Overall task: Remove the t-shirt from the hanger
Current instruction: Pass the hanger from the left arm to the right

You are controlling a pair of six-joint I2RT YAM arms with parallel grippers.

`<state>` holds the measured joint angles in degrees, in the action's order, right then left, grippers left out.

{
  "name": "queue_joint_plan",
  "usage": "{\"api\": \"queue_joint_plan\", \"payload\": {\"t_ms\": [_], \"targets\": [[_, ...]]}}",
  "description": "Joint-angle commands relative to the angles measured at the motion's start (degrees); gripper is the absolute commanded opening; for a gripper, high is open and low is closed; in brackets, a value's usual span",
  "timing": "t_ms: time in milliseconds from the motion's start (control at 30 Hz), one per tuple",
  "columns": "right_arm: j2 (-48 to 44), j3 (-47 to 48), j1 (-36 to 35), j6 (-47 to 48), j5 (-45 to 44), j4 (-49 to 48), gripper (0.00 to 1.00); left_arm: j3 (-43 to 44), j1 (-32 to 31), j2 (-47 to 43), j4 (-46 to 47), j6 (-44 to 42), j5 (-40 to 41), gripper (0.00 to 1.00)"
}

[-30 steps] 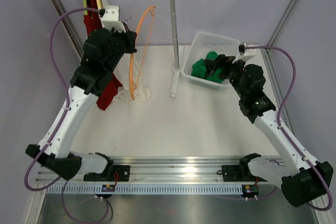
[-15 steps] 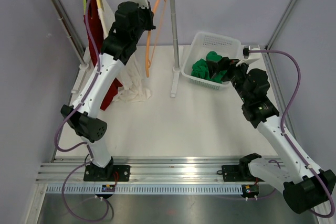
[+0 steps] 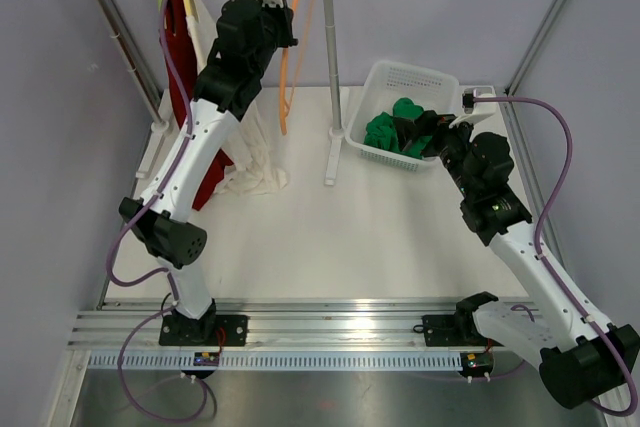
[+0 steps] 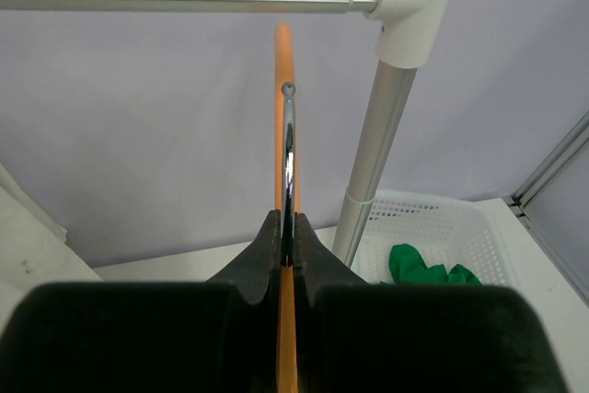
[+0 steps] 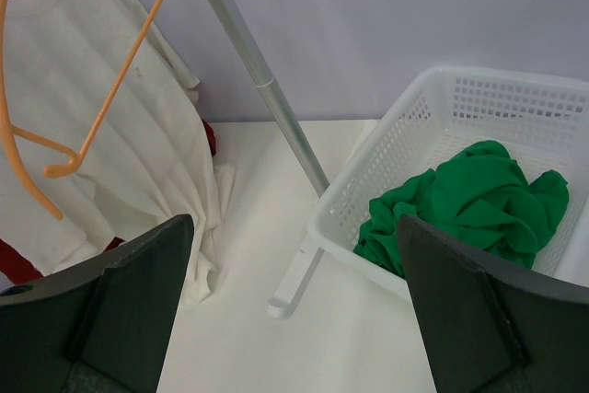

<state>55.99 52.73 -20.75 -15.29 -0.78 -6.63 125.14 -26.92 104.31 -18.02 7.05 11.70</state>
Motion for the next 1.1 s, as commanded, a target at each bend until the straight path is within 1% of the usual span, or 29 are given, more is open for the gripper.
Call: {"api": "queue_joint_plan", "payload": {"t_ms": [0,133,267,500,600,867,1067], "targets": [[-0.88,0.18,-0.43,0.00,0.51,-2.33,0.99,3.70,-0.15,-1.31,6.33,-1.34,0.96,0.00],[-1.40,0.18,-0.43,-0.18,0.51,-2.33,1.00,4.41,-0.15,-0.25,9.84,-1.86,-0.01,0.00],[-1.76,0.09,-0.43,0.00,0.51,-2.07,0.99,8.35,-0.15,2.47,9.50,-1.86,0.42,0.00],[-2.55,-0.08,-0.43,0.26,0.51,-1.80,0.99,14.94,-0.15,7.92,8.97,-0.90,-1.25,0.00],[-2.46,-0.17,-0.52,0.26,0.51,-1.89,1.00,16.44,-0.15,9.85,8.88,-0.90,-1.42,0.00],[-2.55,-0.17,-0.43,0.35,0.51,-1.98,1.00,17.68,0.63,11.44,11.95,-0.81,-2.39,0.00],[-2.99,-0.26,-0.43,0.61,0.51,-1.80,1.00,16.63,0.90,11.35,14.15,-0.02,-3.09,0.00]]}}
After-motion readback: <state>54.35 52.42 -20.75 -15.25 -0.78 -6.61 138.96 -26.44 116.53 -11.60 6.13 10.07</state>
